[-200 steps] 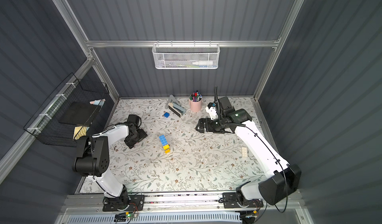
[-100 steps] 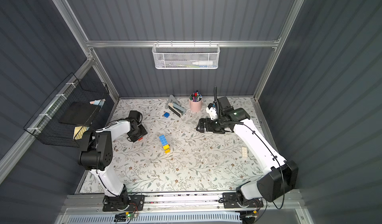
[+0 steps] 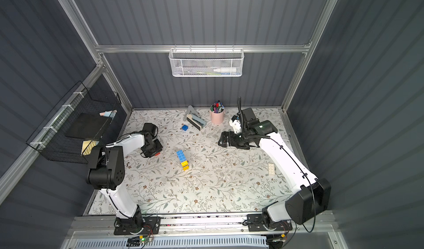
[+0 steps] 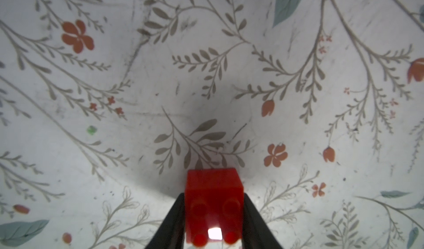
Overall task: Assemble a spoon with lego
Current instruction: Pick up the lego brick from the center of the board, then place the lego brick at the center of the board.
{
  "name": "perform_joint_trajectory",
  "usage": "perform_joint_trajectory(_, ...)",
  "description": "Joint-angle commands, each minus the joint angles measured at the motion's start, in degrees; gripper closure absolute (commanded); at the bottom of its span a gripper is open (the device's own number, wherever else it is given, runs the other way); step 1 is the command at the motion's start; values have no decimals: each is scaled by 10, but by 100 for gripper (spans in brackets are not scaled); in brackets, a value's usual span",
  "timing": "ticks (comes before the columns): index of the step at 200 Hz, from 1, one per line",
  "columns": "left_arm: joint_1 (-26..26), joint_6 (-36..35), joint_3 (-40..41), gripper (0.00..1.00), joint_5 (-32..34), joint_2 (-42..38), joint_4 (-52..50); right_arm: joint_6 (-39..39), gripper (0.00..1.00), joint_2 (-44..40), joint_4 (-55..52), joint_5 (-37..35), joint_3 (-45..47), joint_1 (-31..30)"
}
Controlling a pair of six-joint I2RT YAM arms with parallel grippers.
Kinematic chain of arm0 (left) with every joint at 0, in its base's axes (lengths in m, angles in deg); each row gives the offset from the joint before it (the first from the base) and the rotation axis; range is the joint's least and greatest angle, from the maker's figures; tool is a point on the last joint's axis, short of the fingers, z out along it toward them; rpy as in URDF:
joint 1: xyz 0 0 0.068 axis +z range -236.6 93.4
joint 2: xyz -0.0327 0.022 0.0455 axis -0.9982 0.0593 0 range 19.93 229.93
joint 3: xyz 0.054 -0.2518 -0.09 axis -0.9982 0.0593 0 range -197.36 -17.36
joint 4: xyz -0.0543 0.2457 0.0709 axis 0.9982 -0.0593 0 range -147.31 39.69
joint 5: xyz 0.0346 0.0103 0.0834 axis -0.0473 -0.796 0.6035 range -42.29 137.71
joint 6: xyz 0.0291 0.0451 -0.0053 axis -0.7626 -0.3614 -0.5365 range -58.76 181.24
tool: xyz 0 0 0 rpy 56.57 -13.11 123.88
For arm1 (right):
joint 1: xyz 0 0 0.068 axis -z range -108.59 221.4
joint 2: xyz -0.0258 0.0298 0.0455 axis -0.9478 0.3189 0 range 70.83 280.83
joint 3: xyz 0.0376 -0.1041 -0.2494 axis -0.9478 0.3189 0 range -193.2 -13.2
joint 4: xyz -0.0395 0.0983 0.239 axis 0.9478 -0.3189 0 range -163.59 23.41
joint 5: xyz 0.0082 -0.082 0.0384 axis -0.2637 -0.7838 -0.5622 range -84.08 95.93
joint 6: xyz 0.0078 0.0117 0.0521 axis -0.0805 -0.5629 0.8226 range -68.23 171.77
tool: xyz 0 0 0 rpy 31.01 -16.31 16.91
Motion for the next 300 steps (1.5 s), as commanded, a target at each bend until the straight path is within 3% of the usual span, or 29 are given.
perform_joint_trajectory(1, -5, -19, -7, 64, -3, -40, -35, 10, 2, -14, -8, -14, 11, 2)
perform_joint_trajectory(38, -42, -15, -40, 65, -14, -85, -83, 24, 1, -20, -41, -68, 10, 21)
perform_joint_trajectory(79, -199, 30, -217, 65, -33, -69, -174, 64, 1, -28, -100, -44, 29, 141)
perform_joint_trajectory(118, -348, 99, -384, 65, -67, 23, -211, 62, 1, -37, -129, -39, 38, 194)
perform_joint_trajectory(153, -436, 148, -455, 65, -93, 127, -214, 69, 1, -52, -124, -14, 65, 213)
perform_joint_trajectory(218, -472, 201, -406, 65, -93, 201, -143, 49, 1, -75, -118, 63, 129, 211)
perform_joint_trajectory(300, -473, 209, -371, 58, -68, 257, -106, 48, 1, -96, -112, 86, 172, 180)
